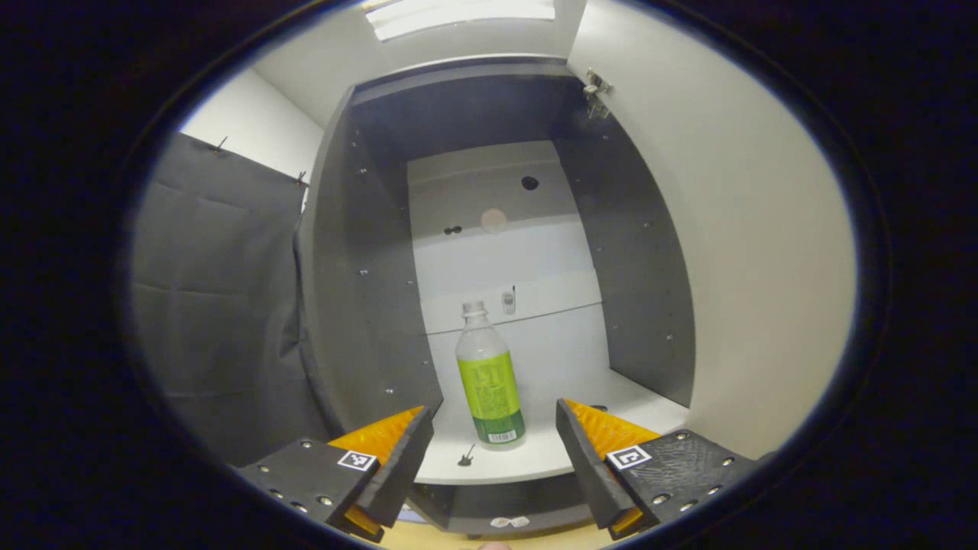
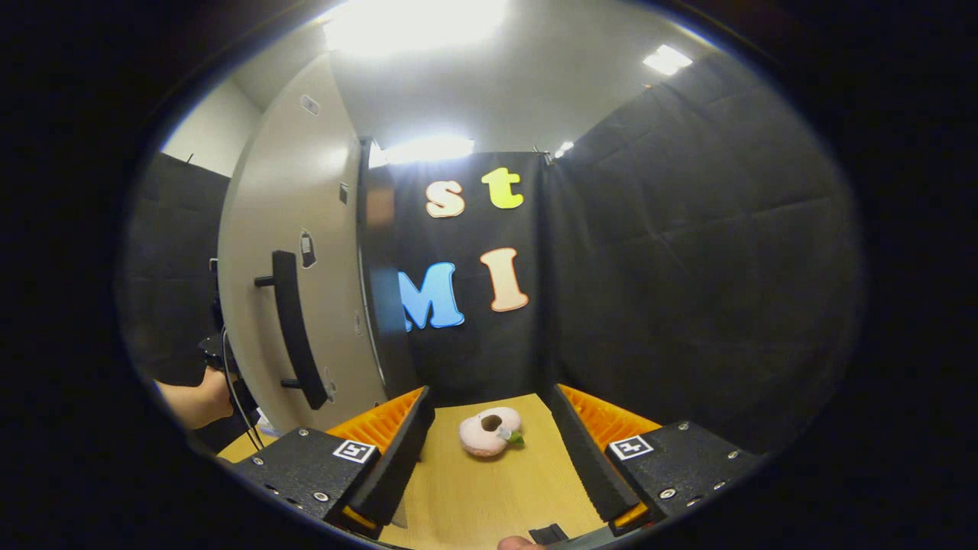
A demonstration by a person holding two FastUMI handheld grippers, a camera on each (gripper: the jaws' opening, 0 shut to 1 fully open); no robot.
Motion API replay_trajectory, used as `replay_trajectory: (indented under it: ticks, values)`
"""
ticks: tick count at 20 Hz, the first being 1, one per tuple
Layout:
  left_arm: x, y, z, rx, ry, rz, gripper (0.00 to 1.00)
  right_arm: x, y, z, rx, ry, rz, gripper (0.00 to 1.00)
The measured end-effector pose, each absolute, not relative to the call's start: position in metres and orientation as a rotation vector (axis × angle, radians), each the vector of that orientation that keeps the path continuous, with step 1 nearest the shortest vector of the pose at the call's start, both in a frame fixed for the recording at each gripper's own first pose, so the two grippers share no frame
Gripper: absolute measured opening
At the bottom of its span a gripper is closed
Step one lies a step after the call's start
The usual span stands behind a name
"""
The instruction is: Open the cabinet door with the right hand, grasp the bottle in the cabinet with the left hand and place it on the coaster, then close the cabinet door with the right hand.
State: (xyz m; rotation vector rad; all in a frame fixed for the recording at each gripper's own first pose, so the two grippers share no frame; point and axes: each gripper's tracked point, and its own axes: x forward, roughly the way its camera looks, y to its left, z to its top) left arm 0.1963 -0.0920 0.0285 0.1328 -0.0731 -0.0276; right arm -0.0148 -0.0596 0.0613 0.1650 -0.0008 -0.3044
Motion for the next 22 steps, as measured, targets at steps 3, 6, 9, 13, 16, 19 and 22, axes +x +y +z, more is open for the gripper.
replay_trajectory:
  ticks: [3,6,9,13,16,19,22]
  values:
    - [0.239,-0.090,0.013,0.097,-0.052,-0.025,0.93,-0.015,-0.070,0.049,0.173,0.024,-0.394,0.95]
    - [0.273,-0.086,0.003,0.105,-0.037,-0.024,0.93,-0.009,-0.062,0.038,0.163,0.063,-0.428,0.96]
    - [0.301,-0.081,-0.008,0.081,-0.031,-0.023,0.93,-0.001,-0.053,0.030,0.133,0.088,-0.444,0.96]
    - [0.322,-0.093,-0.036,0.071,0.045,-0.072,0.93,0.007,-0.039,0.020,0.119,0.124,-0.440,0.92]
    - [0.326,-0.084,-0.032,0.076,0.020,-0.036,0.82,0.009,-0.034,0.019,0.141,0.124,-0.443,0.95]
    - [0.321,-0.079,-0.032,0.037,0.020,-0.018,0.65,0.005,-0.036,0.017,0.126,0.127,-0.451,0.96]
    - [0.300,-0.071,-0.021,0.050,-0.024,-0.010,0.66,0.002,-0.036,0.017,0.136,0.122,-0.445,0.95]
